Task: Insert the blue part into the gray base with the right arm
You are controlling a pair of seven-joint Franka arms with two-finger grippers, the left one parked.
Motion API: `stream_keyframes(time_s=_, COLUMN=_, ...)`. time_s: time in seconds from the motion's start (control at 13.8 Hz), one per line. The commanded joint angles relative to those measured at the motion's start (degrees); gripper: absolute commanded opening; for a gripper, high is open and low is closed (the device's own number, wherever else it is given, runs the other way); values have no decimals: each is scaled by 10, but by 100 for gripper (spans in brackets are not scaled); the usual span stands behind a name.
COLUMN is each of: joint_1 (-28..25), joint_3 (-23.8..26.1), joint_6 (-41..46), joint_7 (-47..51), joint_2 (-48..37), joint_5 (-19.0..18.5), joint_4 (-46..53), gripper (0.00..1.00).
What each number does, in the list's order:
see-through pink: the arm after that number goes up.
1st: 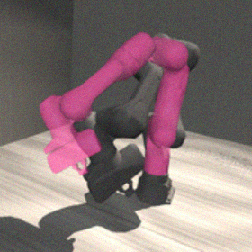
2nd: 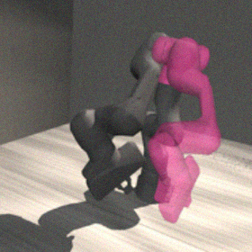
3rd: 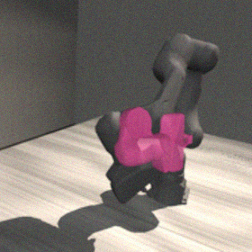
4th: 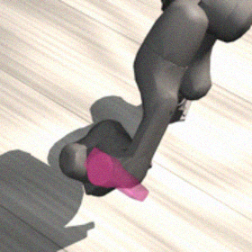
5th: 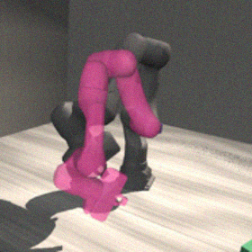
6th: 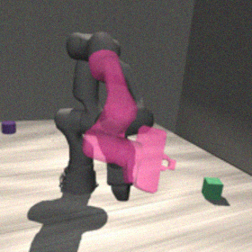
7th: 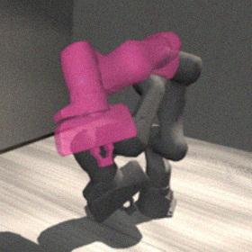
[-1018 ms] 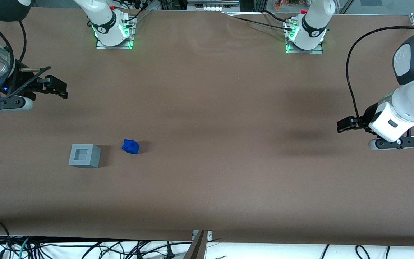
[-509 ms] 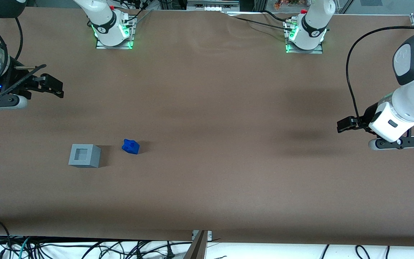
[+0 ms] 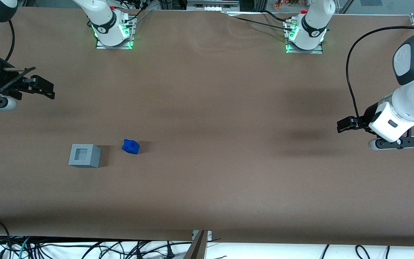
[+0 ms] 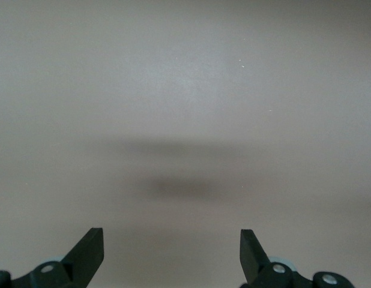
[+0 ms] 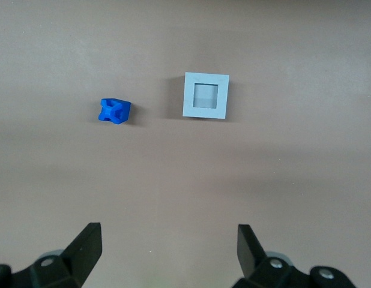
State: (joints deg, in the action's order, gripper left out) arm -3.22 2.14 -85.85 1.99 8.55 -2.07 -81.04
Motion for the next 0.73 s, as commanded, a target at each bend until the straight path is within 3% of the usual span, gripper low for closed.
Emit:
stream_keyframes(time_s=0.0, joint_1=-11, joint_3=-10, joint_6=4, joint_7=-9, joint_2=-9, joint_5=5, joint_4=-4, gripper=100)
stream_keyframes(time_s=0.44, joint_1=-13, joint_3=-10, joint_6=-5, joint_7=0, joint_2=1, joint_5=5, joint_4=-11, gripper=100)
stream_keyframes(time_s=0.65, joint_1=-13, joint_3=8, joint_6=-103, joint_7=40, joint_2=16, joint_5=3, joint_4=-85, gripper=99)
